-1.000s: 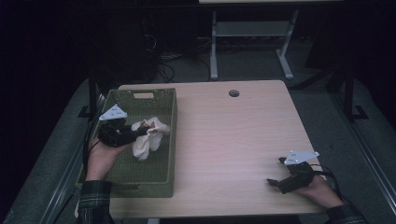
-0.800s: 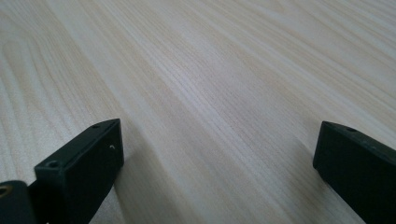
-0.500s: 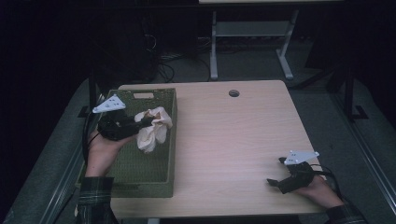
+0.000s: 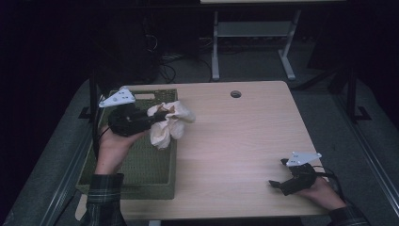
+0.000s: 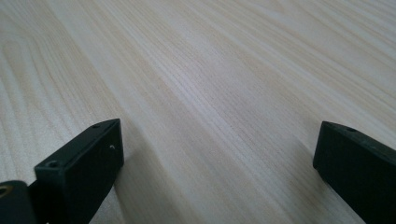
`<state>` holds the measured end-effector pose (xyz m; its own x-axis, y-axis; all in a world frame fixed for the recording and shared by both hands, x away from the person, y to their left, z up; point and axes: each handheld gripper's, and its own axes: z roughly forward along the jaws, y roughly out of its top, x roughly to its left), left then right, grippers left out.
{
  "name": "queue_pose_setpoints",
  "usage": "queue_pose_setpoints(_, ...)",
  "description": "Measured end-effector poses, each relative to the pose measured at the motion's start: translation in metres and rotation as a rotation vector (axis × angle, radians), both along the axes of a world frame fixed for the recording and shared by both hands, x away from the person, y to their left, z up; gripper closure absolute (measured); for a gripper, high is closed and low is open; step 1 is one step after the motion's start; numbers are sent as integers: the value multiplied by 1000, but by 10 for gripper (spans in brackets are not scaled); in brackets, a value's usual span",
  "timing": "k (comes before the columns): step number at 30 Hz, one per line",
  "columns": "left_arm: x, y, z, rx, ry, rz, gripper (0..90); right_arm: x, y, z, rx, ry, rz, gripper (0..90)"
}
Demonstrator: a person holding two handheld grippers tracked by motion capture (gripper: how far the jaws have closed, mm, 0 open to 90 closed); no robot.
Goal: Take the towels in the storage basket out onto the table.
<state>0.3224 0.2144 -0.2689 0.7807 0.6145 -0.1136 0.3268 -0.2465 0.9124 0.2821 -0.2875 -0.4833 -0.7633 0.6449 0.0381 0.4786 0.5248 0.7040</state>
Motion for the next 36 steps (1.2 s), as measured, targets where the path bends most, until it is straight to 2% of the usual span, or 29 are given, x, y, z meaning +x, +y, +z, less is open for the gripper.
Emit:
queue_pose_setpoints(5, 1, -19, 3, -29, -14, -42, 770, 0, 0, 0, 0, -1, 0, 15)
queue_pose_setpoints(12, 2, -51, 2, -33, -19, -108, 769, 0, 0, 0, 0, -1, 0, 15)
queue_pose_setpoints(20, 4, -82, -1, -29, -13, -154, 770, 0, 0, 0, 0, 0, 0, 15)
queue_pose_setpoints(30, 4, -119, -13, -14, -11, -207, 770, 0, 0, 0, 2, 1, -1, 15)
queue_pose_setpoints(36, 2, -143, -25, -9, -8, -238, 770, 0, 0, 0, 1, 4, -1, 15)
